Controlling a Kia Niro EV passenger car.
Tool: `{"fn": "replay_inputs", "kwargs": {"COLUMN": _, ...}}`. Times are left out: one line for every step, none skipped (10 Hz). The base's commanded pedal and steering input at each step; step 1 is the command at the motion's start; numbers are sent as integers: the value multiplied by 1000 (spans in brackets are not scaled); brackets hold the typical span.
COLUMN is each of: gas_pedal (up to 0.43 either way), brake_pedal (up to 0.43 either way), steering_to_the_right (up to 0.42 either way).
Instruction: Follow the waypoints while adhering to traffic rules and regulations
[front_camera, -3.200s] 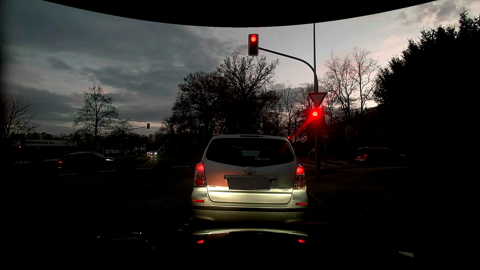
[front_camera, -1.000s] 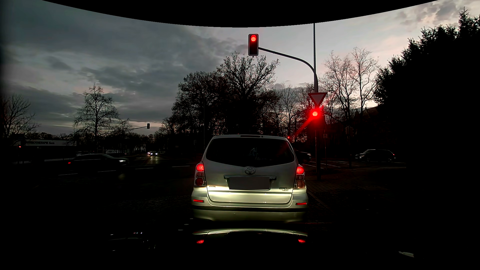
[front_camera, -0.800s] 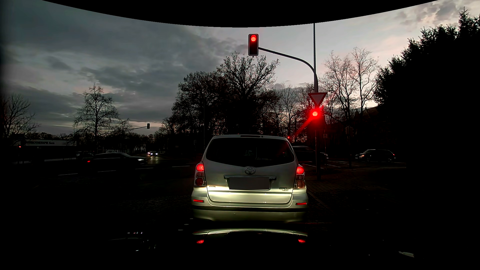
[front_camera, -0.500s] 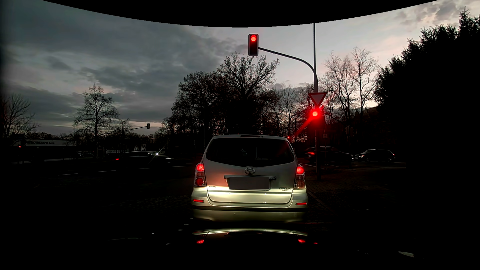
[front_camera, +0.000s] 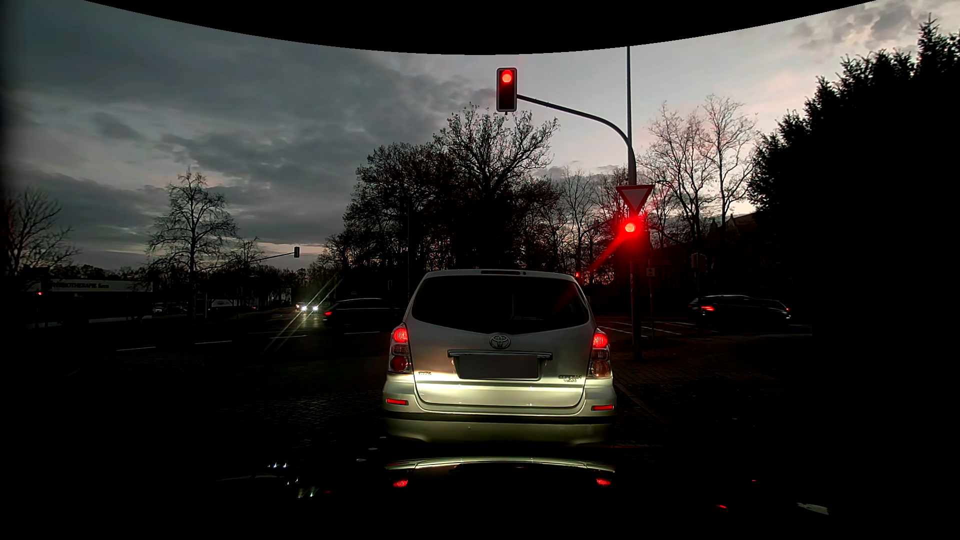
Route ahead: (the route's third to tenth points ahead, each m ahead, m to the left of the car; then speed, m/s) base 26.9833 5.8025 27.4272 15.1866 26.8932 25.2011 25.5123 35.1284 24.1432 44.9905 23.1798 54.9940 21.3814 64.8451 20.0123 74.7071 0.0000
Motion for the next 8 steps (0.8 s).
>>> {"fn": "replay_inputs", "kwargs": {"gas_pedal": 0, "brake_pedal": 341, "steering_to_the_right": -1}}
{"fn": "replay_inputs", "kwargs": {"gas_pedal": 0, "brake_pedal": 341, "steering_to_the_right": 0}}
{"fn": "replay_inputs", "kwargs": {"gas_pedal": 0, "brake_pedal": 341, "steering_to_the_right": 0}}
{"fn": "replay_inputs", "kwargs": {"gas_pedal": 0, "brake_pedal": 341, "steering_to_the_right": -1}}
{"fn": "replay_inputs", "kwargs": {"gas_pedal": 0, "brake_pedal": 341, "steering_to_the_right": 0}}
{"fn": "replay_inputs", "kwargs": {"gas_pedal": 0, "brake_pedal": 341, "steering_to_the_right": 0}}
{"fn": "replay_inputs", "kwargs": {"gas_pedal": 0, "brake_pedal": 341, "steering_to_the_right": -1}}
{"fn": "replay_inputs", "kwargs": {"gas_pedal": 0, "brake_pedal": 341, "steering_to_the_right": -1}}
